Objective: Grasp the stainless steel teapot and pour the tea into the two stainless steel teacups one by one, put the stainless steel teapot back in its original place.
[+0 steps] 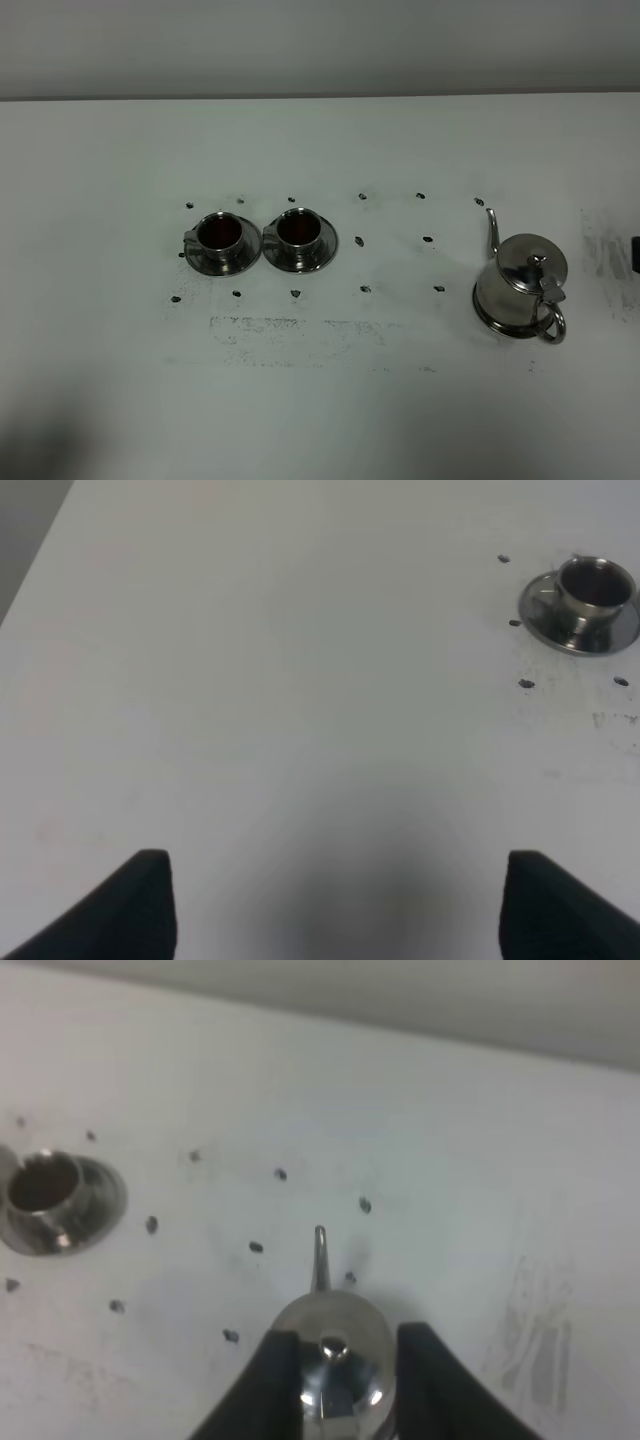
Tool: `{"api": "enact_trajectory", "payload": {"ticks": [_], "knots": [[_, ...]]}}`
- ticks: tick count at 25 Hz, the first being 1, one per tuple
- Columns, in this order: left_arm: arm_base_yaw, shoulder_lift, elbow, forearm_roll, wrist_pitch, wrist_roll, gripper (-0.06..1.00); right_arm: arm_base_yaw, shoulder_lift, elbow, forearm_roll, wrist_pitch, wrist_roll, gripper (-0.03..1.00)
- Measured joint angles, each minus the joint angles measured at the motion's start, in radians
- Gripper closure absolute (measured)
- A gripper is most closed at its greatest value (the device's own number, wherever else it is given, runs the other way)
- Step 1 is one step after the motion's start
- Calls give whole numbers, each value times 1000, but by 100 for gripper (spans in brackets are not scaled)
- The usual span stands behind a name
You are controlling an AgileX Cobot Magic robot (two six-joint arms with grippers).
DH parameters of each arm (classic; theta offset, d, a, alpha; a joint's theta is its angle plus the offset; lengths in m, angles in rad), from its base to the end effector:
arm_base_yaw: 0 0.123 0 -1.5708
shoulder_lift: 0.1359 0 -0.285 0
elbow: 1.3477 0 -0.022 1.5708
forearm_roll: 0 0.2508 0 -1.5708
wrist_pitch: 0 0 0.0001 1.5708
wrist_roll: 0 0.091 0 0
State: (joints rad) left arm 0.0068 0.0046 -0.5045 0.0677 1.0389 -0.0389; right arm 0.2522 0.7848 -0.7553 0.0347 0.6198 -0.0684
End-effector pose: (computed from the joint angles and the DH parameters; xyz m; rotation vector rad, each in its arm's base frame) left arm -0.0039 0.0053 0.2805 -0.0484 2.0207 0.0604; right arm 0.1482 0.0401 0.3377 -0.3229 2.1115 0.1462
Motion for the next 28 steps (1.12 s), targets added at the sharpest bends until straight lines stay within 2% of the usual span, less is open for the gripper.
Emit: {"api": "enact_trajectory", "payload": {"ticks": [6,9,13,17,23,28], "knots": [[0,0,0,0,0,0,29,0,-290,172,-2,26,0,77],[0,0,0,0,0,0,29,-4,-406,225,-2,79,0,78],[0,0,0,0,0,0,29,-43,-522,232,-2,242,0,78],[0,0,0,0,0,1,29,-98,-588,232,0,349,0,78],[0,0,0,0,0,1,29,-179,-644,251,-7,425,0,78],[0,0,0,0,0,2,29,-189,-702,264,-18,446,0,78]]}}
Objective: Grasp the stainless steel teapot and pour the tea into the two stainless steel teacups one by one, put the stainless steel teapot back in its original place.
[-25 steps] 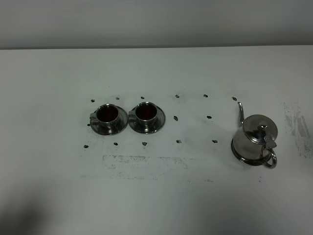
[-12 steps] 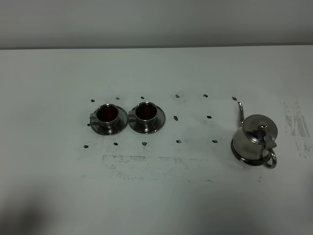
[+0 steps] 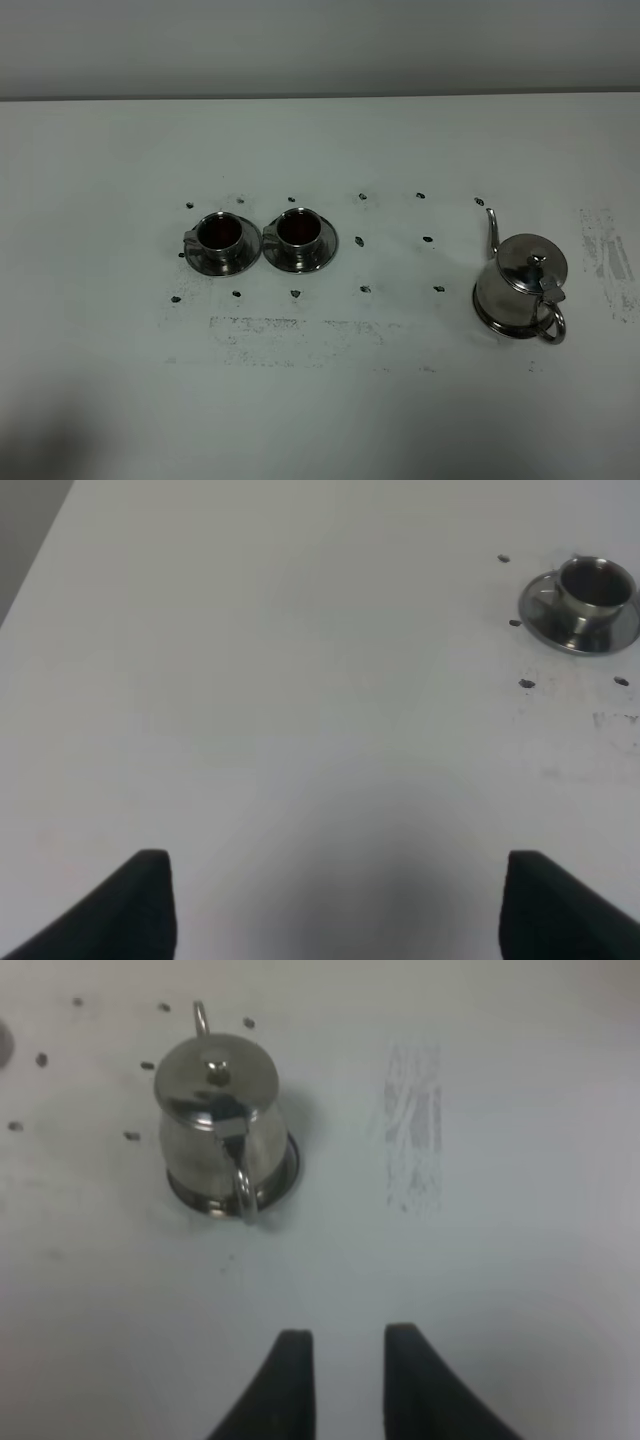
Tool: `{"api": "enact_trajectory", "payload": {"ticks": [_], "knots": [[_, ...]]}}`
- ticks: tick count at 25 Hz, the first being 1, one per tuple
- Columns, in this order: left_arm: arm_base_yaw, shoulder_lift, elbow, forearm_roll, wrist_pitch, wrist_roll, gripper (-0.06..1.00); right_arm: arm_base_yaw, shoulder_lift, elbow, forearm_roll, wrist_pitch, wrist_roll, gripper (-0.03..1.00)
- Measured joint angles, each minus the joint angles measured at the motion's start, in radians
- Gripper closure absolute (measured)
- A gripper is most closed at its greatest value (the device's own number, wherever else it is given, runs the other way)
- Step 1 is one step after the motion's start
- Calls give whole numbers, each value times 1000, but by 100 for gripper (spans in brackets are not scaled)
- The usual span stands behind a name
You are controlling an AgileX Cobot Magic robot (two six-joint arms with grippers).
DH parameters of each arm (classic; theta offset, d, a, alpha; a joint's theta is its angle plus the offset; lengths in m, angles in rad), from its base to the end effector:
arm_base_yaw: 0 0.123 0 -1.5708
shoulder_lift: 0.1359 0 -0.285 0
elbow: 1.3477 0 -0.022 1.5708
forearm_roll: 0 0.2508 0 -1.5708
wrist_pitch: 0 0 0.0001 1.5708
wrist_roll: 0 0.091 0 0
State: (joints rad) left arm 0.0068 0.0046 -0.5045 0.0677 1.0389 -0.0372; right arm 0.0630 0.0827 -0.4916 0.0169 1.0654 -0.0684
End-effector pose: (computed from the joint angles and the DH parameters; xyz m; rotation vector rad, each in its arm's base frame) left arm -0.0039 0.0053 0.2805 -0.0467 2.0208 0.0615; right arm 0.0084 0.0019 0.2744 -0.1404 2.1354 0.0174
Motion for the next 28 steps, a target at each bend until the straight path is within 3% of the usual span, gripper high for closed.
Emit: {"api": "enact_trajectory", "payload": {"ticks": [28], "knots": [[0,0,0,0,0,0,29,0,-90,0,-2,3,0,78]]}}
